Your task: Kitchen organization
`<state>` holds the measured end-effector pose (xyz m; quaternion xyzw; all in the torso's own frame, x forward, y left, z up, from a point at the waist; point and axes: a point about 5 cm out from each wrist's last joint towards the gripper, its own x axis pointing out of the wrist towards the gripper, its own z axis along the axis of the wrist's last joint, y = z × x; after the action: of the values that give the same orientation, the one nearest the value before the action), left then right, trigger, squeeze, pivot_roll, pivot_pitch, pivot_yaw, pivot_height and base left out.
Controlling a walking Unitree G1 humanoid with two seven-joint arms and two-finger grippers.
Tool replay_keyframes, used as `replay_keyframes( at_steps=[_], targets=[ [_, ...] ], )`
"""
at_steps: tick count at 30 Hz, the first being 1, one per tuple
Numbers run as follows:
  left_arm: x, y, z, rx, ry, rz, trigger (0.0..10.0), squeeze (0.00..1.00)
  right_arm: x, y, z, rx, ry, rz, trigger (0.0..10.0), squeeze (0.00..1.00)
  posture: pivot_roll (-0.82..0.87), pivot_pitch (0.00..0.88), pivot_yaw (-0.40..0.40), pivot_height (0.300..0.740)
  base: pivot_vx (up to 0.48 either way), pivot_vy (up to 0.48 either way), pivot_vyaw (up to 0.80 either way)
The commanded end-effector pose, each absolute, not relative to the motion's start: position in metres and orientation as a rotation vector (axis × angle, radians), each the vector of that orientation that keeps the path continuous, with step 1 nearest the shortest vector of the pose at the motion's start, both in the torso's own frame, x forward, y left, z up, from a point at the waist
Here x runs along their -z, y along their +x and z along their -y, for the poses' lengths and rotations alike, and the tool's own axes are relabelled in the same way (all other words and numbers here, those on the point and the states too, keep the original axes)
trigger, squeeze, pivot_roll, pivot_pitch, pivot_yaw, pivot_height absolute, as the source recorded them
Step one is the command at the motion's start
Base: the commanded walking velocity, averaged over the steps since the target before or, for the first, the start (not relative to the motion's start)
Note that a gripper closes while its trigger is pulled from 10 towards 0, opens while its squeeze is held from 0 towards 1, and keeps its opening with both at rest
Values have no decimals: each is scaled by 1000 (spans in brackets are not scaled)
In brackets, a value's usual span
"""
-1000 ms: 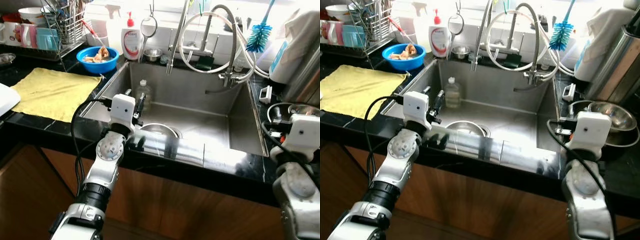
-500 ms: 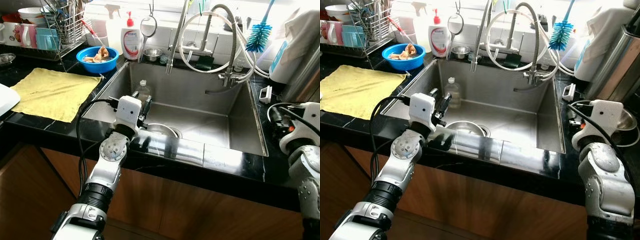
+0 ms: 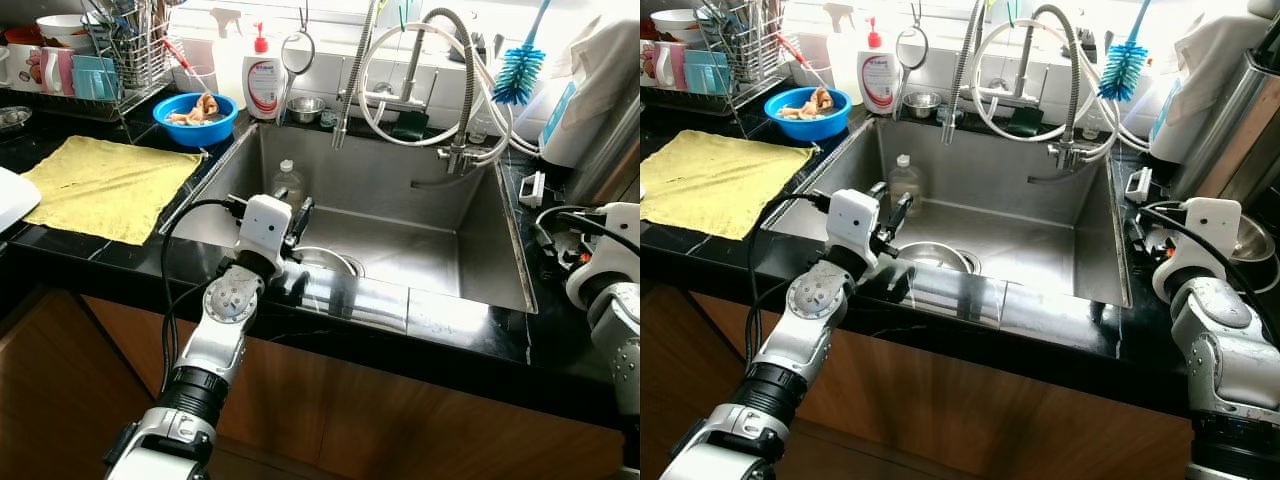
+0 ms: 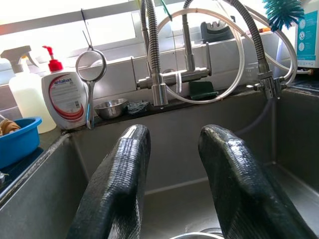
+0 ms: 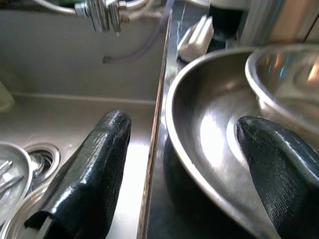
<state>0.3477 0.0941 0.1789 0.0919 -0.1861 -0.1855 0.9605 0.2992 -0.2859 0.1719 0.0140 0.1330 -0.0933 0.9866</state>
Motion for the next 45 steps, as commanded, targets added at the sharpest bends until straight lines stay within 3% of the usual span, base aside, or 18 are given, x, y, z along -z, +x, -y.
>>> replay_keyframes(
  at_steps=[1,29,37,45],
  targets=[
    [-180,347,-92,393,190,376,10000,0,-173,300,287,187,36,-279,10000,0,46,0,-45,740,0,0,0],
    [-184,351,-97,387,216,369,10000,0,-180,297,249,19,139,-300,10000,0,43,0,-41,740,0,0,0],
    [-185,352,-98,389,222,371,10000,0,-179,293,226,-23,184,-301,10000,0,45,0,-44,740,0,0,0],
    [-184,351,-98,389,220,371,10000,0,-175,277,231,76,181,-315,10000,0,37,0,-42,740,0,0,0]
  ],
)
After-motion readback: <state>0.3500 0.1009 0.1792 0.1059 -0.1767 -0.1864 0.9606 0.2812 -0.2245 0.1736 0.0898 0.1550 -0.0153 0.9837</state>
